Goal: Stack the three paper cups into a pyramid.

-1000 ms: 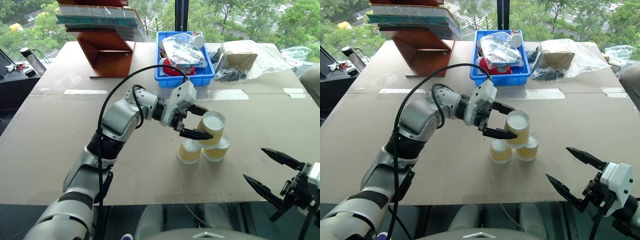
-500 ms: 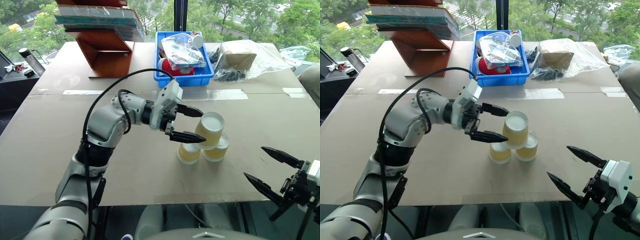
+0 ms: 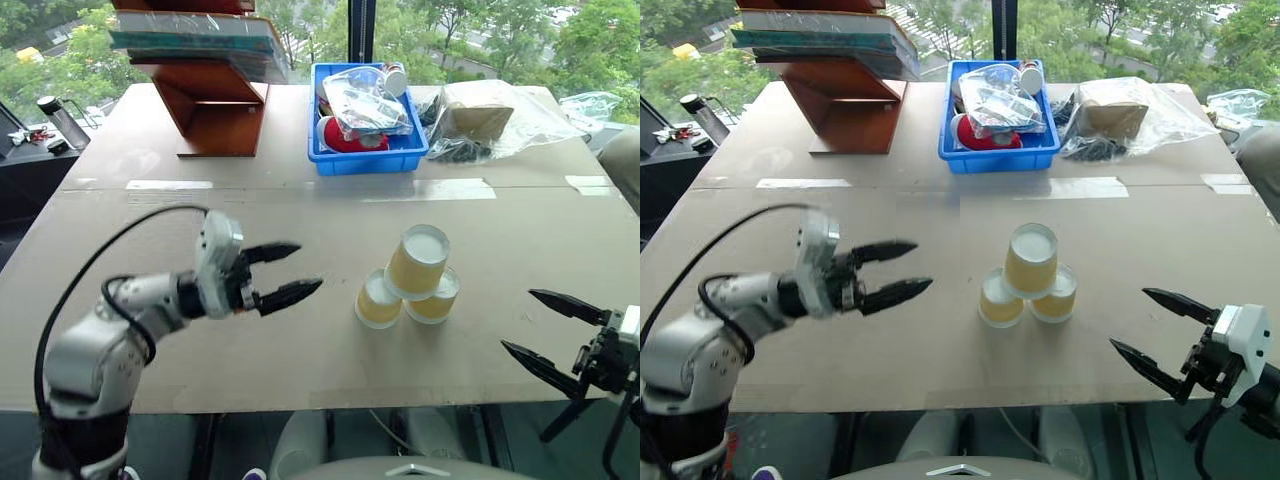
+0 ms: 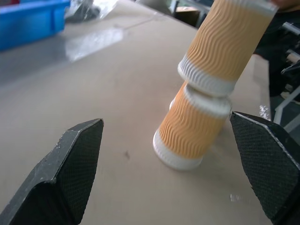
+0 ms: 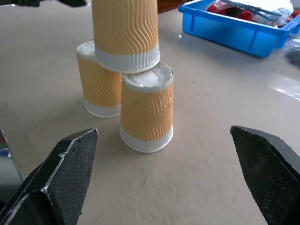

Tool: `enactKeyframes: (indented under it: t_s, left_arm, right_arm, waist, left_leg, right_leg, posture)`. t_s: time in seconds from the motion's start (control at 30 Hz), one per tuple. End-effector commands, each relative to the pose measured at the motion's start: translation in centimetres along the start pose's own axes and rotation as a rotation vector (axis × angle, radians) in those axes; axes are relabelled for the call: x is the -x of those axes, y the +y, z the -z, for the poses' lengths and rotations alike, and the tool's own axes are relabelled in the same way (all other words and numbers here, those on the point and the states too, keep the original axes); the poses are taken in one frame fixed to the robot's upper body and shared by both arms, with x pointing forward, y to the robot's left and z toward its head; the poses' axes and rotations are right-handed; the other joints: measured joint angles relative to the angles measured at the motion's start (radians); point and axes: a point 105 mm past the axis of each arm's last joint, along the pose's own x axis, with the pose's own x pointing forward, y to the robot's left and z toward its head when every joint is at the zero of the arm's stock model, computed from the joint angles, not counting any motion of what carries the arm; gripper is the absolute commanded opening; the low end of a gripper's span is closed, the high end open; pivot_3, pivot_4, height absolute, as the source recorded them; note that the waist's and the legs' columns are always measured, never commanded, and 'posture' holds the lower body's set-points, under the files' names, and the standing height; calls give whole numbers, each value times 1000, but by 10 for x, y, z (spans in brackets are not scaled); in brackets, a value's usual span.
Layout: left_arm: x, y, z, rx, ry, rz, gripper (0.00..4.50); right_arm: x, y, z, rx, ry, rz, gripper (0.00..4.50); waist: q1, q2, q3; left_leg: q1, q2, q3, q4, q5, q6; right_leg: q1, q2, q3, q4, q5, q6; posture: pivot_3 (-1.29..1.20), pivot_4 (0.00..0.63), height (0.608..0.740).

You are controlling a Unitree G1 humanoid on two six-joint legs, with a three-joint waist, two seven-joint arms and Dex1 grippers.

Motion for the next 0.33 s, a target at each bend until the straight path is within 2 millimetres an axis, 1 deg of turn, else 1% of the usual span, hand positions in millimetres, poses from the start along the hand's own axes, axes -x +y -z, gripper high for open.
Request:
enactKeyframes:
  t_s: [0.03, 0.1, 0.17, 0.33]
  left_arm:
    - [22, 4, 6, -69, -32, -173, 4428]
    - [31, 3, 18, -52, -18, -227, 4428]
    - [38, -3, 27, -29, -2, -243, 4428]
    - [49, -12, 37, 11, 20, -250, 4428]
  right_arm:
    - [16, -13, -1, 27, 34, 17, 4500]
    - [22, -17, 3, 26, 59, 22, 4500]
    - [29, -22, 7, 20, 86, 27, 4500]
    - [42, -30, 12, 12, 124, 43, 4500]
  waist:
    - [3, 0, 0]
    - [9, 0, 0]
    - [12, 0, 0]
    - [21, 0, -1]
  left_leg:
    - [0, 0, 0, 0, 0, 0]
    - [0, 0, 0, 0, 0, 1]
    - [1, 0, 0, 0, 0, 1]
    - [1, 0, 1, 0, -1, 1]
  right_leg:
    - [0, 0, 0, 0, 0, 0]
    - [1, 0, 0, 0, 0, 0]
    - [1, 0, 0, 0, 0, 0]
    - [1, 0, -1, 0, 0, 0]
  posture:
    - [0, 150, 740]
    - [0, 150, 740]
    - [0, 150, 740]
    - [0, 150, 740]
